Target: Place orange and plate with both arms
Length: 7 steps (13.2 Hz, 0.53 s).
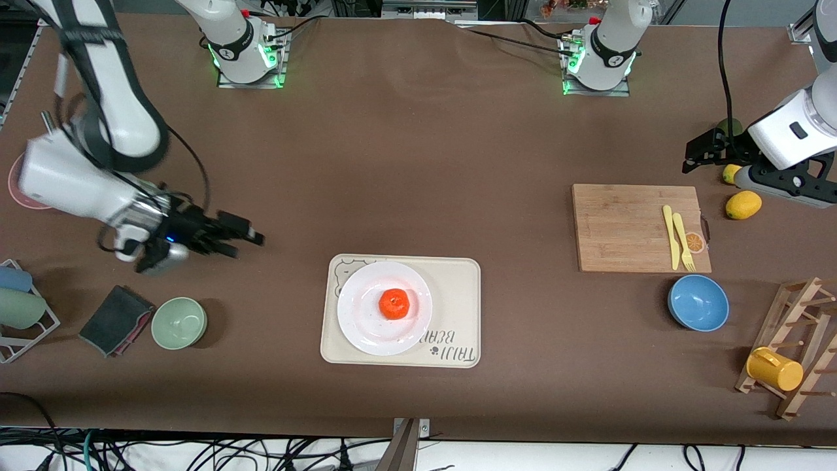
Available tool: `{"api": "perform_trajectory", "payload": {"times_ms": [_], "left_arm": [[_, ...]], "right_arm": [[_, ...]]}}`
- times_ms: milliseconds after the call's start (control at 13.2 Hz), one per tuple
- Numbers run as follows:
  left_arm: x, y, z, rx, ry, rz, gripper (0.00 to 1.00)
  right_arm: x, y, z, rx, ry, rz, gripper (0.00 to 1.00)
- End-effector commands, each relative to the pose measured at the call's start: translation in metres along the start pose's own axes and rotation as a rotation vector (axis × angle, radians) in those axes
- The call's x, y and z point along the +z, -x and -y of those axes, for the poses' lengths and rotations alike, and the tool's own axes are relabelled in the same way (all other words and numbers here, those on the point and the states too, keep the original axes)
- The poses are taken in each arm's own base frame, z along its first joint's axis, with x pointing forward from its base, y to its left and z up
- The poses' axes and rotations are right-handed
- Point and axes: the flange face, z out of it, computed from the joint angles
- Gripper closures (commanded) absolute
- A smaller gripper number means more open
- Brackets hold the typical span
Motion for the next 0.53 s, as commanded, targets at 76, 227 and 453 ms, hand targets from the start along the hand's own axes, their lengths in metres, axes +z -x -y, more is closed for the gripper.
{"api": "perform_trajectory", "payload": {"times_ms": [76, 227, 453], "left_arm": [[-0.002, -0.002, -0.01, 0.04, -0.005, 0.006, 0.0], [-0.001, -0.002, -0.009, 0.04, -0.005, 0.008, 0.0], [0.001, -0.003, -0.009, 0.04, -0.004, 0.011, 0.0]], "right_arm": [[-0.101, 0.048, 0.041, -0.016, 0.273, 0.095, 0.0], [-0.152, 0.05, 0.059, -0.026, 0.364, 0.138, 0.0], [-0.201, 0.055, 0.074, -0.018, 0.472, 0.173, 0.0]]}}
